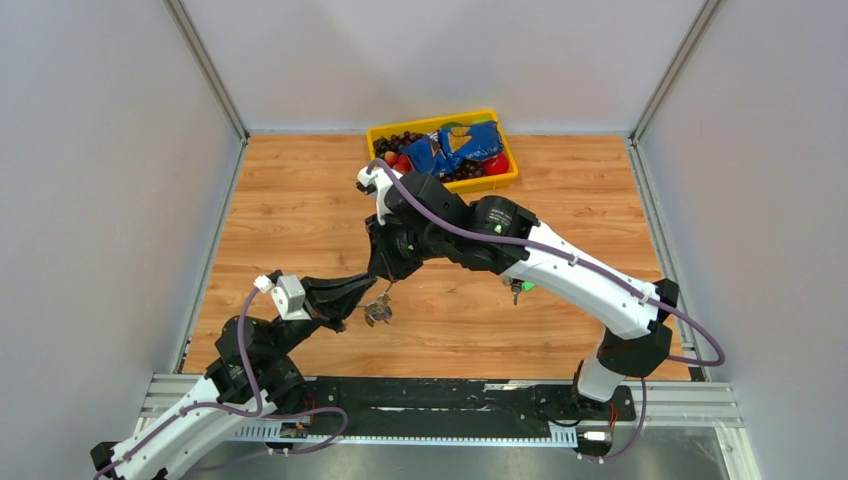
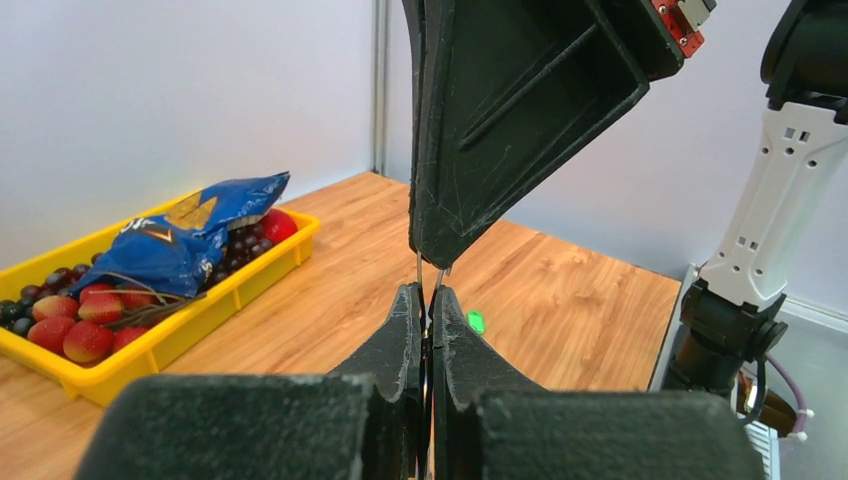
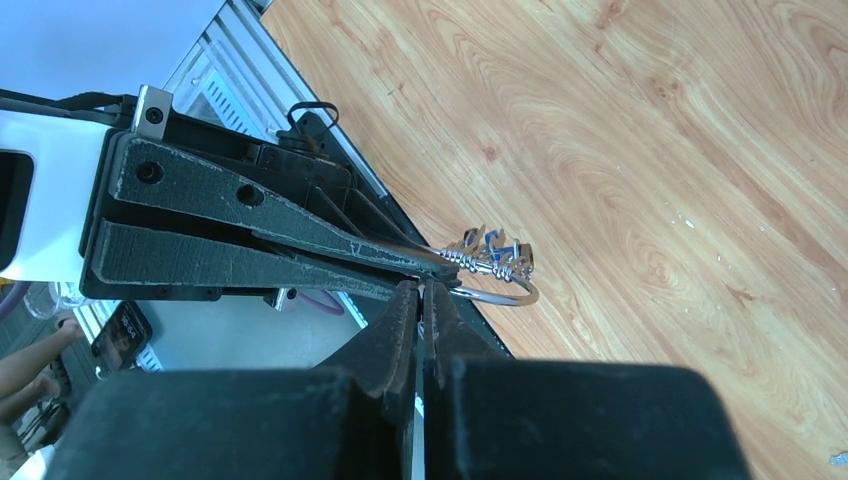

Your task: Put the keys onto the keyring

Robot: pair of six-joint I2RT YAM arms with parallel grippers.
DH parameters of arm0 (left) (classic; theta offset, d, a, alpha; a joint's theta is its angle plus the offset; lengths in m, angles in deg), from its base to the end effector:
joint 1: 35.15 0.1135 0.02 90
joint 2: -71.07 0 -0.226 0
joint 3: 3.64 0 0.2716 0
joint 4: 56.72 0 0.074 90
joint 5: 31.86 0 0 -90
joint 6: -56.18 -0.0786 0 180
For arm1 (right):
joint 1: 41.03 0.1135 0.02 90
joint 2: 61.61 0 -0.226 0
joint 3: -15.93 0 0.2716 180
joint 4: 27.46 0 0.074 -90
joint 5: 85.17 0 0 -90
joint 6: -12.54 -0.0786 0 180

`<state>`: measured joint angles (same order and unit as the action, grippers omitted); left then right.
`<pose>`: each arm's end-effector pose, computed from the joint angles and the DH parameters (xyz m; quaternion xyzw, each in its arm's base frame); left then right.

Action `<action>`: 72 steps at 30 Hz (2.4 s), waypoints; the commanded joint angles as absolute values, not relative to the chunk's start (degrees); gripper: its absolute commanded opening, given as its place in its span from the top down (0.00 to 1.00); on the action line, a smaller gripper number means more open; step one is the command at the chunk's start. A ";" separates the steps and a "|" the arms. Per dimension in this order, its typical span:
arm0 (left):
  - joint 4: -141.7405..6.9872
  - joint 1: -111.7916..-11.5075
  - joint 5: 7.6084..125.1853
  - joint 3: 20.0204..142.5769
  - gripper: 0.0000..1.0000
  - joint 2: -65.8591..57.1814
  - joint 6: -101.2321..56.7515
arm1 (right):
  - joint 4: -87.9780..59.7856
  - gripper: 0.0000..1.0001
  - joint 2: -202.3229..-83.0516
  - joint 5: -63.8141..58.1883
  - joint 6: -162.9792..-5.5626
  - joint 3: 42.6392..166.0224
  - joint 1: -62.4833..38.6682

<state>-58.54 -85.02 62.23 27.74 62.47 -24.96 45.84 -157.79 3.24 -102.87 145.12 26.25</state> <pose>0.1177 -0.1483 0.3070 0.2259 0.5202 -0.4214 0.7077 0.1480 0.3592 0.3875 -0.3296 0.8453 0.3128 0.2810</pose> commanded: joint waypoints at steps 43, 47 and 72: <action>-59.48 -84.79 52.68 28.37 0.99 60.72 -23.43 | 22.88 0.53 -134.17 -7.65 -100.57 110.77 11.91; -57.67 -84.77 58.86 28.53 0.99 59.47 -23.34 | 22.68 0.53 -135.48 -11.74 -99.27 114.08 12.73; -54.89 -84.80 68.00 28.42 0.99 58.90 -22.37 | 24.89 0.62 -145.44 -10.88 -97.52 123.73 19.86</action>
